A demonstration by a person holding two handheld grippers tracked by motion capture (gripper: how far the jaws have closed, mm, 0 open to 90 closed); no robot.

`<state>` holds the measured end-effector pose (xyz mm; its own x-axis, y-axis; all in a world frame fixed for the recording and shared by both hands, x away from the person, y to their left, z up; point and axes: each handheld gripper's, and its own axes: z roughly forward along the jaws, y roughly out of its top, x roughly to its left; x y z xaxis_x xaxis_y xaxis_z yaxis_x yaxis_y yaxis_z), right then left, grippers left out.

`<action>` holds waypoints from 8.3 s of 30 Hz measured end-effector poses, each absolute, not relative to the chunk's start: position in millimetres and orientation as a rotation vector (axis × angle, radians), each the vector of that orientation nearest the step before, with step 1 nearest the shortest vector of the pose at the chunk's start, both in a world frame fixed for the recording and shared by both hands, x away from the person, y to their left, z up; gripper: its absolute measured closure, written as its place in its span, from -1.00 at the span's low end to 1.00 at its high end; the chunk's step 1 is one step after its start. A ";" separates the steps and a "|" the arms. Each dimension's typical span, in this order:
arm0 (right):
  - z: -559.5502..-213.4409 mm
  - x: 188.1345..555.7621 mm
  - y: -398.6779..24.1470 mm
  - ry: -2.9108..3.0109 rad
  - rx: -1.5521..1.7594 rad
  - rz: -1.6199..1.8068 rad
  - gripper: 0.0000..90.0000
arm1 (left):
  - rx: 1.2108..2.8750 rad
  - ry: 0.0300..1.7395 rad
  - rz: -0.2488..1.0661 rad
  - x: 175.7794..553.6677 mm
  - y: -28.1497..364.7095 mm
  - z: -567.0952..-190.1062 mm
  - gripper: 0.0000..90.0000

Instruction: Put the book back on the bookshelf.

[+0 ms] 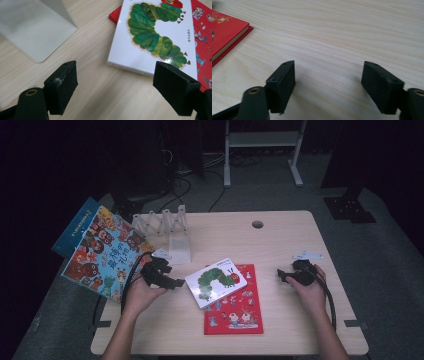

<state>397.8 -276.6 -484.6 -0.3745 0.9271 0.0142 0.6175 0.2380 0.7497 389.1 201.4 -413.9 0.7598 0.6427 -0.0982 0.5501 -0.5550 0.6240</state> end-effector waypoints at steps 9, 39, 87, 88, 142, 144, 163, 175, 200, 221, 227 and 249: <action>-484.6 396.8 -276.6 2.083 1.407 0.955 -0.38 | 2.367 0.783 0.083 404.7 171.4 -435.0 -0.68; -484.6 396.7 -277.3 2.091 1.398 0.960 -0.37 | 2.440 0.682 -0.102 376.6 134.5 -446.8 -0.67; -469.4 394.2 -158.4 2.430 1.117 1.275 -0.09 | 2.311 0.528 0.244 348.0 203.9 -482.5 -1.00; -469.4 392.1 -157.6 2.434 1.111 1.276 -0.09 | 2.311 0.528 0.245 348.1 203.9 -482.6 -1.00; -470.6 293.8 -126.5 2.575 0.844 1.209 0.98 | 2.306 0.626 0.022 368.6 165.6 -458.9 -1.00; -470.8 294.0 -126.5 2.577 0.856 1.217 0.98 | 2.315 0.627 0.012 370.7 162.0 -458.7 -1.00; -470.2 298.7 -131.5 2.547 0.868 1.204 0.98 | 2.330 0.637 -0.158 376.1 141.7 -465.7 -1.00; -470.2 297.8 -129.2 2.541 0.892 1.223 0.98 | 2.367 0.707 -0.166 378.0 133.6 -457.7 -1.00; -471.0 287.1 -112.4 2.585 0.804 1.217 0.98 | 2.359 0.752 -0.147 373.6 151.0 -457.3 -0.91; -469.6 282.4 -104.4 2.538 0.815 1.245 0.98 | 2.291 0.814 -0.219 376.3 152.8 -447.4 -0.90; -470.6 284.5 -104.6 2.541 0.822 1.252 0.98 | 2.156 0.752 -0.227 373.2 158.3 -424.3 -0.76; -473.1 288.6 -102.6 2.548 0.823 1.239 0.98 | 2.251 0.611 -0.120 363.9 153.2 -382.6 0.13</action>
